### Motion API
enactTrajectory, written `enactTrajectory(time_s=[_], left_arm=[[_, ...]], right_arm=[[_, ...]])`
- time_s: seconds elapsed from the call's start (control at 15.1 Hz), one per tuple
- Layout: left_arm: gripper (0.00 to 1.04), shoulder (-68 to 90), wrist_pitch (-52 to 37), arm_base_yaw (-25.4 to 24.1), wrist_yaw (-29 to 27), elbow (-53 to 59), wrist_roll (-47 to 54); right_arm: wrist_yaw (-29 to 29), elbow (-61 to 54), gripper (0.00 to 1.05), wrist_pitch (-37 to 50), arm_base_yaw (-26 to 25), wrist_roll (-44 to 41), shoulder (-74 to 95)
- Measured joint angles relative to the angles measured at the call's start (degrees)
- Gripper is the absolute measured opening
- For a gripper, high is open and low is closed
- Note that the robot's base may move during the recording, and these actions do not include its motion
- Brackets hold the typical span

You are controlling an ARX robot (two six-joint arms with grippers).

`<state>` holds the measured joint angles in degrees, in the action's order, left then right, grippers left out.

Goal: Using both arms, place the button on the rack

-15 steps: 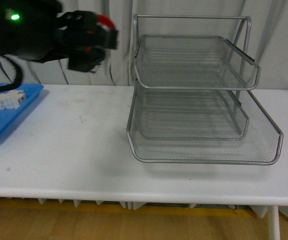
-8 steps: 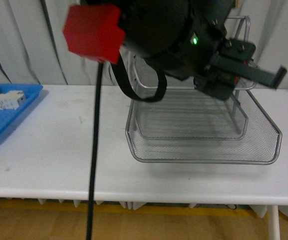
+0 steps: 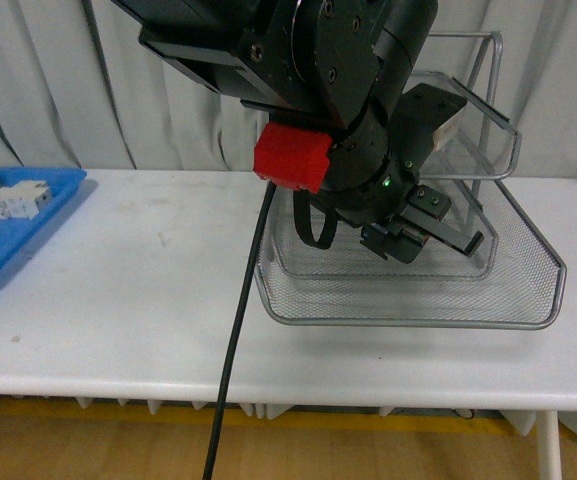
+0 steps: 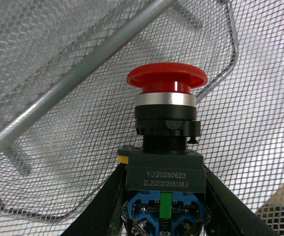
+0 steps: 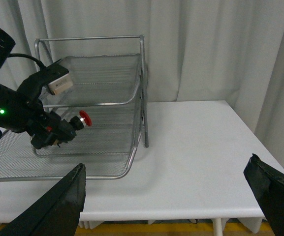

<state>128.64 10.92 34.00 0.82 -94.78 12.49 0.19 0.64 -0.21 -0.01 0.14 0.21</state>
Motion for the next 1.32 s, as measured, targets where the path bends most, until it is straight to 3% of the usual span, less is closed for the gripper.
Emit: enactTrajectory(time_s=[0.33,0.4,0.53,0.66,1.06,1.32], left_arm=[[0.36,6.1,4.1,-0.1,-1.8,-9.9,-1.1],[0.42,6.5,5.0,-0.3,-1.7,-11.1,-2.3],[0.75,6.7,4.4,-0.4,-0.7,-11.4,-5.0],[0.96,5.7,2.6,-0.6,0.2,-9.4,-5.9],[0.98,-14.7,-9.1,-2.3,3.3,13.2,-6.0],[0.98,-34.4,-14.5,-8.7,4.1,34.6,-4.4]], right_arm=[[0.0,0.0,0.98,0.0,0.0,0.0,0.0],[0.0,0.0,0.98,0.0,0.0,0.0,0.0],[0.0,0.0,0.98,0.0,0.0,0.0,0.0],[0.0,0.0,0.98,0.0,0.0,0.0,0.0],[0.0,0.0,0.98,0.0,0.0,0.0,0.0],[0.0,0.0,0.98,0.0,0.0,0.0,0.0]])
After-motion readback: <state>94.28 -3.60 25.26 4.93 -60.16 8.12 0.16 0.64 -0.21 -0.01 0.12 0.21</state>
